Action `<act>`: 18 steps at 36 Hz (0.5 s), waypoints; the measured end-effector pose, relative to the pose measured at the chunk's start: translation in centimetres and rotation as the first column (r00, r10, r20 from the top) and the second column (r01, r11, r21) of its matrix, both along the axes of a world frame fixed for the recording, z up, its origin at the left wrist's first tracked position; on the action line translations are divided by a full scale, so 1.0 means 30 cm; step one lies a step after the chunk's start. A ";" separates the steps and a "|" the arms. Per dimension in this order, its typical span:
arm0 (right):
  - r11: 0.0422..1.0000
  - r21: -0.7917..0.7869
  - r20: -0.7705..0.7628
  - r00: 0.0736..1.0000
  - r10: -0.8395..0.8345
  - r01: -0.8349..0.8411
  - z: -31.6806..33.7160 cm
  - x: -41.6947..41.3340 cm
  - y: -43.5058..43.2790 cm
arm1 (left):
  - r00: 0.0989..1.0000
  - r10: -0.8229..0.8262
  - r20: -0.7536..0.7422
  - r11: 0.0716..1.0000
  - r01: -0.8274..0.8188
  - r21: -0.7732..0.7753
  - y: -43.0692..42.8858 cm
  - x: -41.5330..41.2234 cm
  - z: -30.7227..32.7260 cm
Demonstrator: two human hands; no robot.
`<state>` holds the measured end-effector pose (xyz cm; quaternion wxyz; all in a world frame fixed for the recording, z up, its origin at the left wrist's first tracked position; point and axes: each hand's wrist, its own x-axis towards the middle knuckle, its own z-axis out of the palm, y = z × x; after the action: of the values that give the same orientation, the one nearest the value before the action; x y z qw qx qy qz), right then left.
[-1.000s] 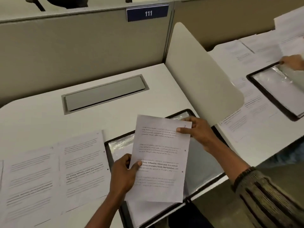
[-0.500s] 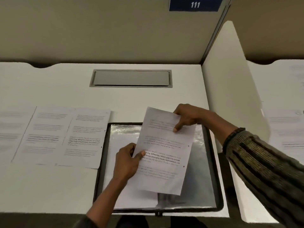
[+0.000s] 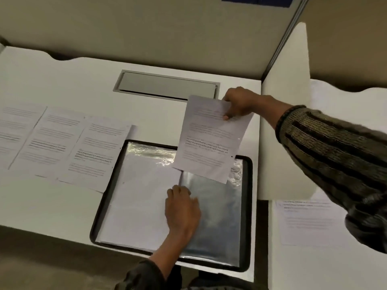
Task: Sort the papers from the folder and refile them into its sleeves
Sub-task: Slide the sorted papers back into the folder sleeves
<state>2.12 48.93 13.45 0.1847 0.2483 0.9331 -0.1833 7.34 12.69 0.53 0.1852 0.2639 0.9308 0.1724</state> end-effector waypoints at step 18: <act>0.999 -0.014 -0.038 0.999 0.034 -0.035 0.013 -0.011 0.243 | 0.991 -0.129 0.020 0.950 0.129 -0.286 0.463 0.138 -0.054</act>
<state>1.78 56.22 13.83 0.1722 0.2271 0.9392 -0.1917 11.49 26.57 -1.09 0.2327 0.2943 0.9266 0.0236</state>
